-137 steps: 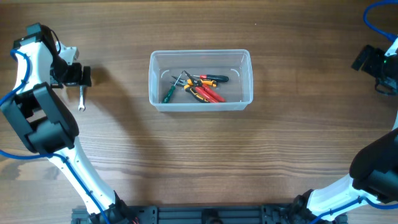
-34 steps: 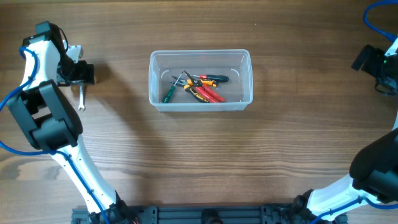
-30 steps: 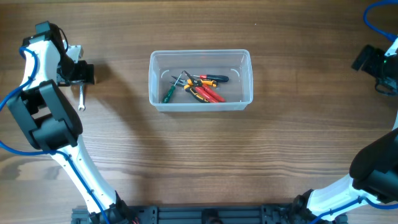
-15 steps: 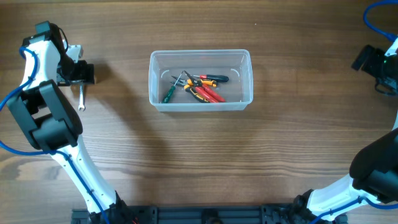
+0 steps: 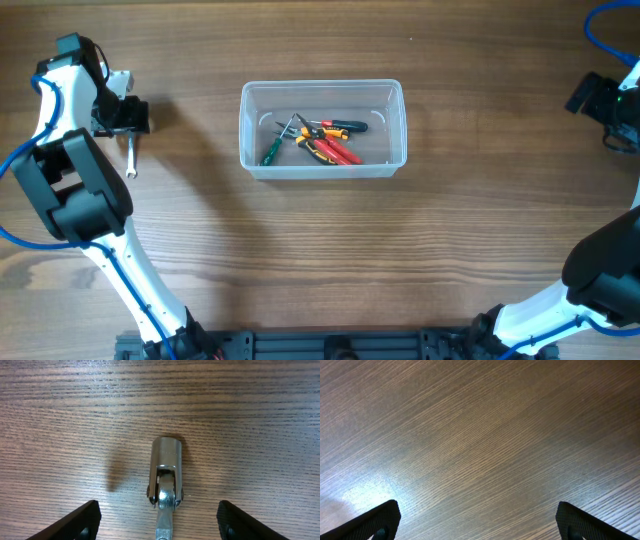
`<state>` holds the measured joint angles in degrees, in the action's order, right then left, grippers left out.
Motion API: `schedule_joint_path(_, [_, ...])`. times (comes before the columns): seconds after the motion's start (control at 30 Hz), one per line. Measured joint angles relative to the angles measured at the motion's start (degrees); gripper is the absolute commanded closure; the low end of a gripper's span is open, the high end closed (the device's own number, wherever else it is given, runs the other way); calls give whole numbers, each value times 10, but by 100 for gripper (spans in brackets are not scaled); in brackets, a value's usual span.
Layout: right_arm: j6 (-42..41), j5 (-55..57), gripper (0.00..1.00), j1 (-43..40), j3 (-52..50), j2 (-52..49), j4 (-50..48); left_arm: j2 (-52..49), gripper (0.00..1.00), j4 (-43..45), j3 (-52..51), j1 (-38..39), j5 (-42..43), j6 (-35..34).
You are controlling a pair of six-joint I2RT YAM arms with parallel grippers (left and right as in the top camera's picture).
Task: Pack container
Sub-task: 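Lower the left gripper and close it on the wrench's ring end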
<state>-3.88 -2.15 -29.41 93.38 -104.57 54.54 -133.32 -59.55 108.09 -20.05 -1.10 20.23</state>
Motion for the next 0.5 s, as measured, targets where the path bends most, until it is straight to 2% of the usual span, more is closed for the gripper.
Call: schedule_joint_path(0.5, [0,0,0,0,0,0,0,-6,21,7,0,0,1,0])
